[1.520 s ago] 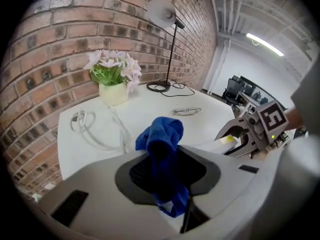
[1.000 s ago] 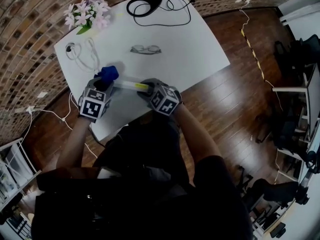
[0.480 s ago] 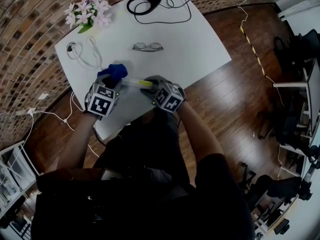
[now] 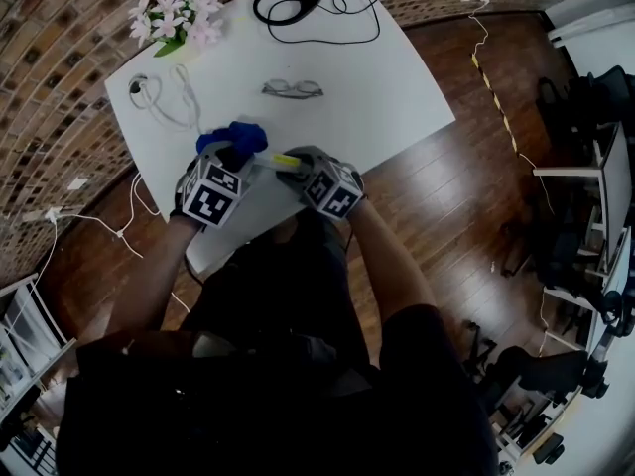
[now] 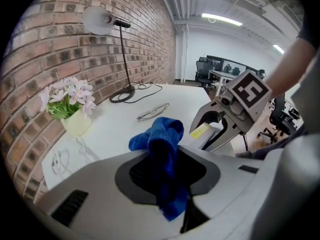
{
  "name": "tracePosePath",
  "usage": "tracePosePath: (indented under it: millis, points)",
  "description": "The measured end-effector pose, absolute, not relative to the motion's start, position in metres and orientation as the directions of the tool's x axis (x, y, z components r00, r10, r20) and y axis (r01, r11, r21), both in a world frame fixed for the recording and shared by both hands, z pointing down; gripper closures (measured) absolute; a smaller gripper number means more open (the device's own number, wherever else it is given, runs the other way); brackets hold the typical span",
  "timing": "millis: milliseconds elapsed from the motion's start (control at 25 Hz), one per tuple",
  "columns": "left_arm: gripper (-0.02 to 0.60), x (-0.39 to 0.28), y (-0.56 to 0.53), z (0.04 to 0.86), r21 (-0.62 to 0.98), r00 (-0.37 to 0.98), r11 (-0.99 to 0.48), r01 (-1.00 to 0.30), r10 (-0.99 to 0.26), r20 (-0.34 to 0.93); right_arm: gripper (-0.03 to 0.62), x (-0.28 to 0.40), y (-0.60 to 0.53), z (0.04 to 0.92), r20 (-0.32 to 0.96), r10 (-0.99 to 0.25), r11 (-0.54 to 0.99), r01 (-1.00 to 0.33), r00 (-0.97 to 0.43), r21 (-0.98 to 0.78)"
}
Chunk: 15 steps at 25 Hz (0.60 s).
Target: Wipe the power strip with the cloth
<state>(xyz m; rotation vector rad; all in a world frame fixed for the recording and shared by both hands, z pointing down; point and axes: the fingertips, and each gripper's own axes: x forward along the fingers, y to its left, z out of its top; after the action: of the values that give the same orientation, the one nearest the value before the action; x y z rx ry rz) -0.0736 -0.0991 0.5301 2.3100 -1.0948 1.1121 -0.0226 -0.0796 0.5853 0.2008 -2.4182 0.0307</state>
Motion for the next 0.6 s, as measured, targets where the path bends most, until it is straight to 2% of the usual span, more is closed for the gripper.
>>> tracePosePath:
  millis: [600]
  points:
    - [0.471, -0.014, -0.086, 0.529, 0.036, 0.494, -0.728, -0.684, -0.427, 0.758, 0.427, -0.022, -0.078, 0.587, 0.662, -0.137, 0.985, -0.172, -0.737, 0.013]
